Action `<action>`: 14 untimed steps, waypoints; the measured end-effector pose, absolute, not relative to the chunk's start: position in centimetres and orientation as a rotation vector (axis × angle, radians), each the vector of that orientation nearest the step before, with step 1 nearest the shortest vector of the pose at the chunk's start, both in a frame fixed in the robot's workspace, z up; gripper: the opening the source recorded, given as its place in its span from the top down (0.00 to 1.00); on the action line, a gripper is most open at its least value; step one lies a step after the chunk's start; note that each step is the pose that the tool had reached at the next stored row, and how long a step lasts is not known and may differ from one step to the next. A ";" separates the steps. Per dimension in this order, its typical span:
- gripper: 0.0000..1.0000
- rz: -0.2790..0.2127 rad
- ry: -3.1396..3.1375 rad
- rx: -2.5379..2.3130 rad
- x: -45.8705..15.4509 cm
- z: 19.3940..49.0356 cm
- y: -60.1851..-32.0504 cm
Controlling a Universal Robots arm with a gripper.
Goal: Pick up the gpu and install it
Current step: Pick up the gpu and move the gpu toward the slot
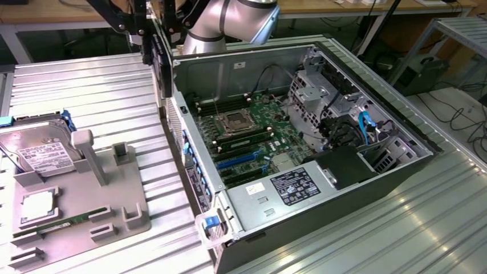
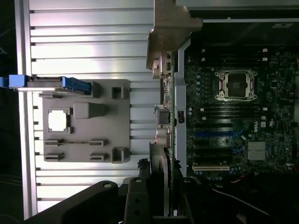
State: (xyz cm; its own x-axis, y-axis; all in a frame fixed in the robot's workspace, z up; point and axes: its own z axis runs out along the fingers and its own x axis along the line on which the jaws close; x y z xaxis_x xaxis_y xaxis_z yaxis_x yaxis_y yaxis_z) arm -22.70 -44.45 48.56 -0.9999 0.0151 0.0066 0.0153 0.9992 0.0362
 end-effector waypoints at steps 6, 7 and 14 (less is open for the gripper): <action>0.72 -0.056 -3.135 -0.024 -22.4 48.6 -44.5; 0.72 -0.056 -3.135 -0.024 -22.3 48.6 -44.5; 0.72 -0.056 -3.135 -0.024 -22.0 48.5 -44.5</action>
State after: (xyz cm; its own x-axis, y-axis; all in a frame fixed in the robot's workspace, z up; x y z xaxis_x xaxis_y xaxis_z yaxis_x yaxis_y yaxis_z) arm -22.00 -44.46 48.55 -0.9999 0.0151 0.0065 0.0154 0.9992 0.0357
